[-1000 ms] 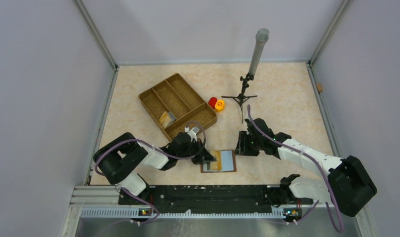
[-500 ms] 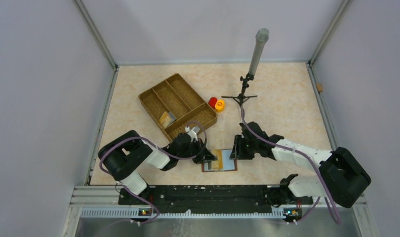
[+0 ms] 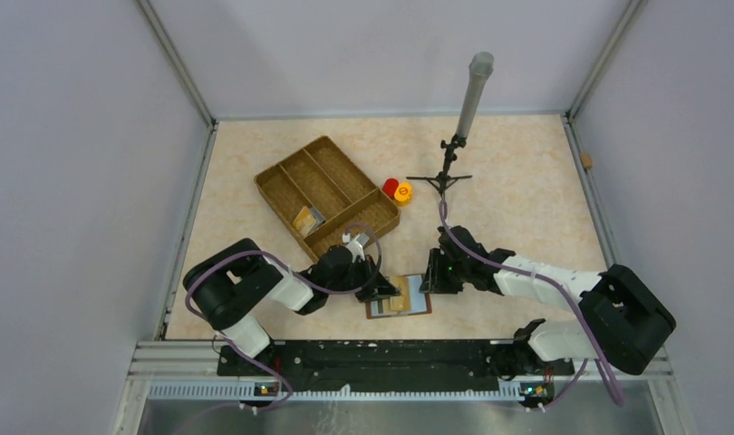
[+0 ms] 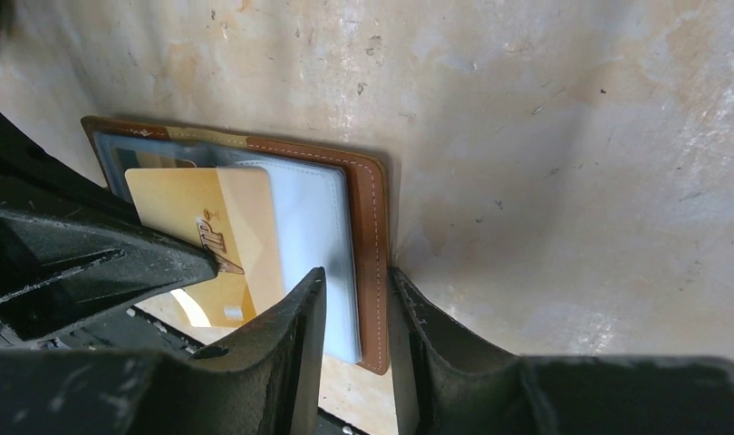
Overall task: Put the credit cards into the card holder
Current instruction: Insert the credit card into the card holder.
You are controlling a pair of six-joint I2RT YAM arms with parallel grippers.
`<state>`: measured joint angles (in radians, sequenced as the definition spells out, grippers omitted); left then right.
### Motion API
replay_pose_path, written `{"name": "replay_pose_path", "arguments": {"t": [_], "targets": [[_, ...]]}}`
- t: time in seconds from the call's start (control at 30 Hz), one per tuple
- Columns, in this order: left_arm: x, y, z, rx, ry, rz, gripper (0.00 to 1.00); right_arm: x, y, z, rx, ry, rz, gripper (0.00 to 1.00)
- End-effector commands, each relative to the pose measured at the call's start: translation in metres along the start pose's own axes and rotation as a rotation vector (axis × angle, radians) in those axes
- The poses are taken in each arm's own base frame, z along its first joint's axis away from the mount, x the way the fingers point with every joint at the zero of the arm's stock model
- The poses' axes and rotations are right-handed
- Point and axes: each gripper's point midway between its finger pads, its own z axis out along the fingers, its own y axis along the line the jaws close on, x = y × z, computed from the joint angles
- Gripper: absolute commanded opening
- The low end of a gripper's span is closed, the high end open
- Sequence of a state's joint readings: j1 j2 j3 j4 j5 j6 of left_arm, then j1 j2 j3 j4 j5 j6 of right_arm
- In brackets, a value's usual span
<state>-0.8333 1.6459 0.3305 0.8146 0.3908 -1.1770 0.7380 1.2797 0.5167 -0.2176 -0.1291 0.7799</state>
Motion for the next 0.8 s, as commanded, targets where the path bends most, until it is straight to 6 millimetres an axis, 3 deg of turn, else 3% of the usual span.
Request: {"name": "replay_pose_path", "arguments": {"t": [0.0, 0.1, 0.23, 0.5, 0.77], "targets": [[0.018, 0.019, -0.002, -0.06, 0.057, -0.045, 0.0, 0.007, -0.011, 0.006, 0.048, 0.004, 0.008, 0.3], [0.02, 0.022, -0.003, -0.083, 0.063, -0.058, 0.0, 0.005, -0.013, 0.005, 0.067, -0.004, 0.009, 0.3], [0.018, 0.026, -0.003, -0.129, 0.063, -0.053, 0.18, 0.004, -0.014, 0.004, 0.071, -0.008, 0.008, 0.3], [0.009, 0.028, -0.009, -0.242, 0.055, 0.02, 0.45, 0.004, -0.015, 0.005, 0.075, -0.01, 0.002, 0.29], [-0.003, 0.017, -0.018, -0.324, 0.03, 0.106, 0.61, 0.003, -0.015, 0.004, 0.075, -0.016, -0.001, 0.29]]}}
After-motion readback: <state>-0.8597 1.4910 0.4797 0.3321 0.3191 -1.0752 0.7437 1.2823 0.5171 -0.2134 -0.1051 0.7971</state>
